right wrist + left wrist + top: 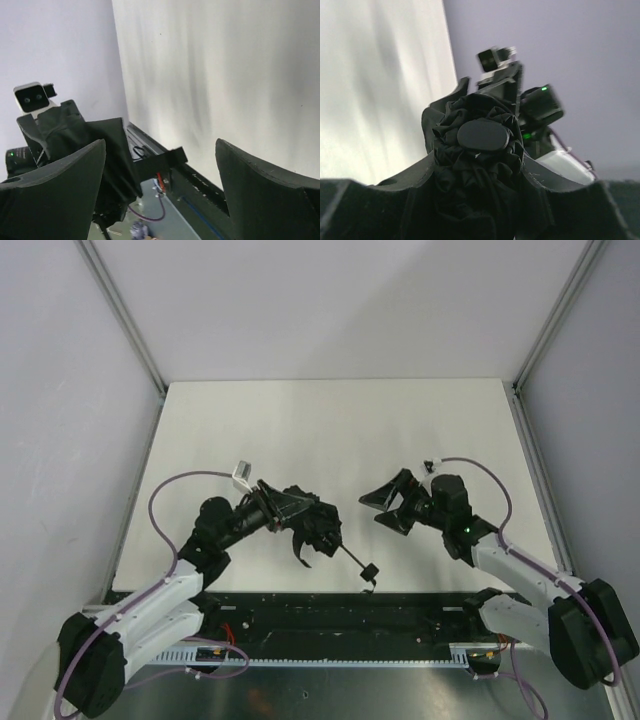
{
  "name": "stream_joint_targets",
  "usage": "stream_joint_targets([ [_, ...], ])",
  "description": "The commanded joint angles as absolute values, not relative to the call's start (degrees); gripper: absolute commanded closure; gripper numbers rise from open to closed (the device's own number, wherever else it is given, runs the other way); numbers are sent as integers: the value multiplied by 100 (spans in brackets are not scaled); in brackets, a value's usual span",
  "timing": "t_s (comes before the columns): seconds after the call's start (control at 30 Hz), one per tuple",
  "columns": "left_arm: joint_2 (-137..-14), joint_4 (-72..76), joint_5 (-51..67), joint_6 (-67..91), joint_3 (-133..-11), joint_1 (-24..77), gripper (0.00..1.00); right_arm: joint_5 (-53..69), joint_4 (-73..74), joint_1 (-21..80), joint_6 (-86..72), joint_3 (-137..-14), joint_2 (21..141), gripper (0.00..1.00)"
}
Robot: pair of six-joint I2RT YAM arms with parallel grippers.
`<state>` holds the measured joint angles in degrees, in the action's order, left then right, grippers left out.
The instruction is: Put away the umbrella
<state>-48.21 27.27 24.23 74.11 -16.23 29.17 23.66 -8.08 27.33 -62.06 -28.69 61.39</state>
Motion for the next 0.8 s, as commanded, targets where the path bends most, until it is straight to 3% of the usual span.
stream_joint_targets([
  [0.0,-4544,3418,2555,7968,-2240,2883,100,2034,-2297,2778,-7898,-2403,5766,8],
  [0.17,-4588,3495,2523,8327,-2611,2883,100,1964,-3765,3268,-9191,-1889,6173,12],
  [0.43,-4672,3691,2302,8703,-2995,2883,100,1336,-6508,4661,-10840,-1778,7950,10],
  [0.77,-4573,3718,2177,8843,-3025,2879,100,789,-8413,5567,-11838,-2020,9543,23],
])
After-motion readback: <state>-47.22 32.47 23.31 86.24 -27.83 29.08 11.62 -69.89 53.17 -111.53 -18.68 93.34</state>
